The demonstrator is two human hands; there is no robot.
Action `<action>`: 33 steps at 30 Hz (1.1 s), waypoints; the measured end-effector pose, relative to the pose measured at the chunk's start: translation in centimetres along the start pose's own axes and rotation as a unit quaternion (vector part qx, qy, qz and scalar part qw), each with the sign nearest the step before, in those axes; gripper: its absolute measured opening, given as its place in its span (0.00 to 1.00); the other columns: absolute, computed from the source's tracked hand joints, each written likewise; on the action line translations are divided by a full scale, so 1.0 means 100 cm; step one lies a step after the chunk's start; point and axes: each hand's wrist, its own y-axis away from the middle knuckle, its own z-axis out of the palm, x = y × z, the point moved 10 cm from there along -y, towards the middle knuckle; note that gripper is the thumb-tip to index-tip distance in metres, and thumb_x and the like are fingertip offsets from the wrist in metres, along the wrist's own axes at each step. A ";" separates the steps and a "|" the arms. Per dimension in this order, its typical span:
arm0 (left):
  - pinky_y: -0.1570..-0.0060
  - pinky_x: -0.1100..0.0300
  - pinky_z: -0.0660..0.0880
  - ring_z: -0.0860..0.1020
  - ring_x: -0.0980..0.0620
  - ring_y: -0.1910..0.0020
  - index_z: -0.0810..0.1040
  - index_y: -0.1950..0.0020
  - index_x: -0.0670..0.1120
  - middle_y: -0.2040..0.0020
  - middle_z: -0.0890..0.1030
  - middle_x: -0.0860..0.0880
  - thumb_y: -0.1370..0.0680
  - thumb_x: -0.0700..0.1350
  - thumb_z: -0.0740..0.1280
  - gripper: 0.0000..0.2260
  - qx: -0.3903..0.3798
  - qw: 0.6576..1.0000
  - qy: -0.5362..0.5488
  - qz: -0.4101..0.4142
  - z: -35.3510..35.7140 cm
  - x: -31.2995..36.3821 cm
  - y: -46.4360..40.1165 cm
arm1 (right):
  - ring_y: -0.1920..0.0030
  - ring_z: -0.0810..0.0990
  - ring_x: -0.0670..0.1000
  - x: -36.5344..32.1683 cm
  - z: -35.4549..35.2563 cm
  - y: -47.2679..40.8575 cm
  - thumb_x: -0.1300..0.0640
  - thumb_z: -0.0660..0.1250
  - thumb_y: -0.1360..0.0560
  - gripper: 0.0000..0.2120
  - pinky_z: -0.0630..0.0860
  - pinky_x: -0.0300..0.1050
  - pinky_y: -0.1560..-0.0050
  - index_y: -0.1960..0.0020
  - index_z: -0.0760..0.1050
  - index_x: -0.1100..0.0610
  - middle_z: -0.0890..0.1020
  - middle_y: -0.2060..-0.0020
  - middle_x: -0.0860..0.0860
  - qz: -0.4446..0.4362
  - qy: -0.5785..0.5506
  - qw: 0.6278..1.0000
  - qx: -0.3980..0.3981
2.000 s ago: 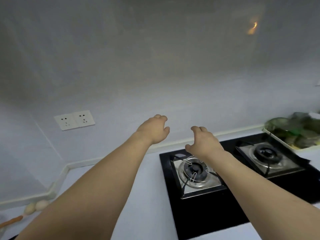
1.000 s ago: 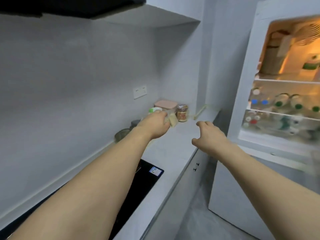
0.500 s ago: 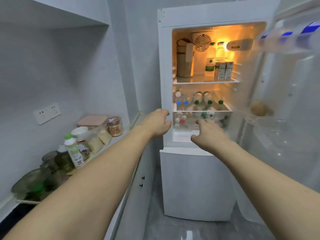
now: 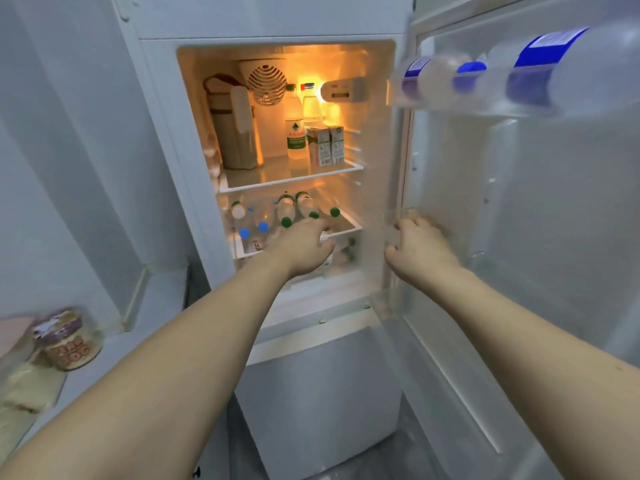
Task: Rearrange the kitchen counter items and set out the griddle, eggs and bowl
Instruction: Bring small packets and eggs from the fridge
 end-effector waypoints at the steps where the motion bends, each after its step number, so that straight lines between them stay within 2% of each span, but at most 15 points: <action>1: 0.41 0.49 0.73 0.75 0.43 0.40 0.74 0.35 0.44 0.37 0.77 0.44 0.20 0.49 0.60 0.17 -0.005 1.000 0.017 0.012 0.002 0.004 -0.014 | 0.38 0.73 0.62 0.006 -0.004 -0.009 0.57 0.61 0.26 0.20 0.70 0.50 0.40 0.36 0.72 0.61 0.74 0.38 0.61 0.014 0.000 1.000 0.013; 4: 0.41 0.55 0.73 0.76 0.47 0.41 0.73 0.33 0.45 0.36 0.77 0.47 0.20 0.50 0.61 0.17 -0.009 0.997 0.072 0.036 0.004 0.014 -0.050 | 0.44 0.75 0.64 0.023 -0.017 -0.030 0.58 0.59 0.26 0.17 0.73 0.52 0.44 0.39 0.73 0.62 0.75 0.41 0.62 0.051 -0.007 0.998 0.045; 7: 0.47 0.60 0.72 0.76 0.51 0.42 0.72 0.30 0.46 0.34 0.76 0.48 0.20 0.51 0.62 0.19 -0.023 0.992 0.100 0.076 0.008 0.029 -0.082 | 0.44 0.74 0.65 0.037 -0.027 -0.043 0.58 0.58 0.23 0.18 0.73 0.54 0.44 0.36 0.71 0.63 0.73 0.40 0.63 0.081 0.011 0.994 0.070; 10: 0.45 0.65 0.67 0.75 0.51 0.38 0.73 0.31 0.45 0.34 0.76 0.48 0.20 0.49 0.64 0.18 -0.025 0.986 0.121 0.115 0.012 0.049 -0.113 | 0.47 0.74 0.65 0.045 -0.021 -0.055 0.58 0.57 0.23 0.15 0.73 0.51 0.49 0.39 0.69 0.64 0.72 0.43 0.63 0.106 0.021 0.992 0.058; 13: 0.42 0.64 0.68 0.75 0.51 0.37 0.74 0.31 0.46 0.33 0.76 0.48 0.21 0.46 0.65 0.18 -0.029 0.978 0.128 0.163 0.022 0.071 -0.140 | 0.48 0.75 0.63 0.051 -0.013 -0.064 0.59 0.57 0.23 0.12 0.69 0.47 0.54 0.42 0.69 0.63 0.72 0.44 0.61 0.135 0.044 0.989 0.034; 17: 0.46 0.64 0.67 0.75 0.49 0.39 0.74 0.32 0.46 0.34 0.76 0.48 0.22 0.43 0.65 0.18 -0.055 0.966 0.080 0.242 0.049 0.103 -0.168 | 0.42 0.73 0.61 0.055 0.004 -0.077 0.60 0.55 0.21 0.13 0.71 0.48 0.48 0.39 0.69 0.62 0.72 0.42 0.59 0.139 0.111 0.984 -0.016; 21: 0.48 0.63 0.67 0.75 0.47 0.41 0.74 0.32 0.46 0.35 0.76 0.46 0.23 0.40 0.63 0.18 -0.071 0.954 0.057 0.287 0.072 0.115 -0.181 | 0.45 0.77 0.62 0.066 0.012 -0.085 0.60 0.58 0.22 0.14 0.69 0.45 0.54 0.38 0.68 0.64 0.70 0.40 0.61 0.171 0.127 0.977 -0.002; 24: 0.48 0.60 0.69 0.74 0.46 0.41 0.74 0.33 0.46 0.37 0.76 0.45 0.23 0.43 0.62 0.17 -0.084 0.942 0.041 0.321 0.083 0.123 -0.184 | 0.46 0.78 0.62 0.071 0.017 -0.090 0.60 0.59 0.22 0.15 0.71 0.46 0.52 0.37 0.68 0.64 0.67 0.38 0.62 0.177 0.147 0.973 0.002; 27: 0.46 0.58 0.70 0.74 0.45 0.41 0.74 0.34 0.46 0.38 0.75 0.45 0.24 0.45 0.63 0.18 -0.081 0.938 0.030 0.335 0.086 0.127 -0.187 | 0.48 0.78 0.62 0.073 0.018 -0.093 0.59 0.59 0.22 0.15 0.70 0.45 0.55 0.37 0.70 0.64 0.67 0.39 0.61 0.172 0.162 0.972 0.010; 30: 0.47 0.51 0.74 0.75 0.43 0.47 0.77 0.39 0.44 0.44 0.75 0.43 0.24 0.46 0.62 0.15 -0.081 0.936 0.018 0.343 0.086 0.127 -0.187 | 0.47 0.78 0.61 0.074 0.021 -0.096 0.58 0.58 0.22 0.13 0.67 0.44 0.57 0.40 0.72 0.62 0.70 0.43 0.60 0.162 0.179 0.971 0.001; 33: 0.50 0.50 0.75 0.75 0.43 0.50 0.77 0.42 0.44 0.48 0.75 0.43 0.25 0.50 0.61 0.16 -0.082 0.936 0.012 0.343 0.086 0.125 -0.186 | 0.47 0.78 0.61 0.073 0.021 -0.096 0.58 0.58 0.22 0.12 0.66 0.44 0.58 0.41 0.72 0.62 0.71 0.43 0.59 0.157 0.191 0.969 0.003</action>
